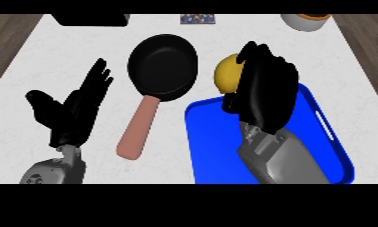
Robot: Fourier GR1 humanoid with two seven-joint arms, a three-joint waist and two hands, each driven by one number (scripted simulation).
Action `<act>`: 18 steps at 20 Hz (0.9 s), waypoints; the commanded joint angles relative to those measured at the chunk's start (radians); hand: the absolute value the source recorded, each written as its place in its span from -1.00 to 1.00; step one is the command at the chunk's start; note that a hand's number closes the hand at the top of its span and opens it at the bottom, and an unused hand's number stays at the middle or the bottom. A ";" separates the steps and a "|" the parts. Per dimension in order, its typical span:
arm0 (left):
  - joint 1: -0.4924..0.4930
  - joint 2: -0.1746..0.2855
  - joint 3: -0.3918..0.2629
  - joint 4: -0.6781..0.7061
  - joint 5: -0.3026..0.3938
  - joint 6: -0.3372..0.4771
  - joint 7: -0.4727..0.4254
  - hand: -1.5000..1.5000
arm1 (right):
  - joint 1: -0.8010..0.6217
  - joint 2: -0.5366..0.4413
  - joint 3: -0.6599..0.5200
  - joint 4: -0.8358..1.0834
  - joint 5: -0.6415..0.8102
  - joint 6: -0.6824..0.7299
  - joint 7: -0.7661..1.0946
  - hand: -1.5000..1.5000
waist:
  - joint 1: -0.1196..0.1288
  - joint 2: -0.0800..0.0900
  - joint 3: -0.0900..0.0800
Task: Pick the lemon from the tray and place it in the pot
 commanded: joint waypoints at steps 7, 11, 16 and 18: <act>-0.077 -0.027 -0.051 0.013 -0.021 -0.006 0.013 0.00 | -0.437 0.006 0.134 0.050 -0.051 0.073 0.385 1.00 | 0.062 0.022 0.001; -0.057 -0.001 -0.031 0.011 0.001 -0.035 0.011 0.00 | -0.547 0.006 0.040 0.170 -0.108 0.064 0.386 1.00 | 0.078 0.028 0.001; -0.092 -0.016 -0.030 0.041 -0.012 -0.017 0.007 0.00 | -0.641 0.006 -0.033 0.318 -0.154 -0.001 0.387 1.00 | 0.081 0.036 0.001; -0.073 -0.026 -0.033 0.047 -0.005 -0.024 -0.019 0.00 | -0.672 0.006 -0.071 0.364 -0.174 -0.005 0.387 1.00 | 0.074 0.035 0.001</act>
